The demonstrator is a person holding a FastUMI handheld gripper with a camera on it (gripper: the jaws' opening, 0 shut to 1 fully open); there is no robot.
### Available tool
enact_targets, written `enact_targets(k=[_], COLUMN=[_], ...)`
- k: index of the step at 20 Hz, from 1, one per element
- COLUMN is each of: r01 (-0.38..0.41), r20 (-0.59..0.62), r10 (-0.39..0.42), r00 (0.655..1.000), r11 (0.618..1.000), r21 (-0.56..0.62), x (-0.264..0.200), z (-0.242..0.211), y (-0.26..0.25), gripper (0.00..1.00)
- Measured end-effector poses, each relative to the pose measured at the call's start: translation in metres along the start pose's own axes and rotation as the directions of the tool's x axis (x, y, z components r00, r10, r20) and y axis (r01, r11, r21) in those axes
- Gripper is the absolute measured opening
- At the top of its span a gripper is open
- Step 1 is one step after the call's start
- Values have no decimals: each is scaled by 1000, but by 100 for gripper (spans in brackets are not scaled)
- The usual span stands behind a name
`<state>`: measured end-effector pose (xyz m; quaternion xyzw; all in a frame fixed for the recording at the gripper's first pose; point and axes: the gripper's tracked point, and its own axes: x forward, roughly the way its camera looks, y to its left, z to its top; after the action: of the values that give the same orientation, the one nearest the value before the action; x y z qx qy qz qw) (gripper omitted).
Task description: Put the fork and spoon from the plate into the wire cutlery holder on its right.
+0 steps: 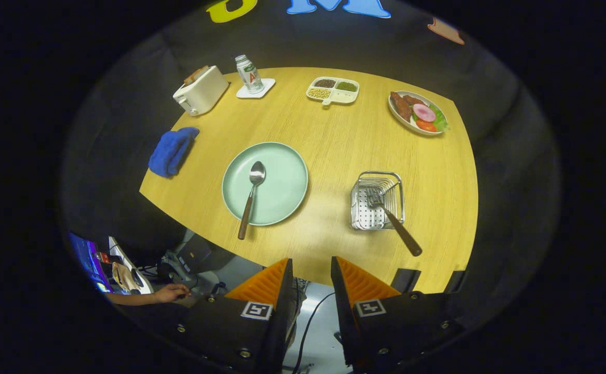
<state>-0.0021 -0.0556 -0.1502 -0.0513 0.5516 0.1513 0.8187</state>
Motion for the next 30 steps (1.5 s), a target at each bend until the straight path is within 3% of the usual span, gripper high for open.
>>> enact_targets(k=[8,13,30], r01=[-45,-2,-9], r20=[71,145,36], r10=[46,13,10], r00=[996,989,999], r11=[999,997,1000], r21=[-13,-72,-27], x=[25,39,112], z=[0,4,-9], y=[56,74,119], gripper=[44,44,44])
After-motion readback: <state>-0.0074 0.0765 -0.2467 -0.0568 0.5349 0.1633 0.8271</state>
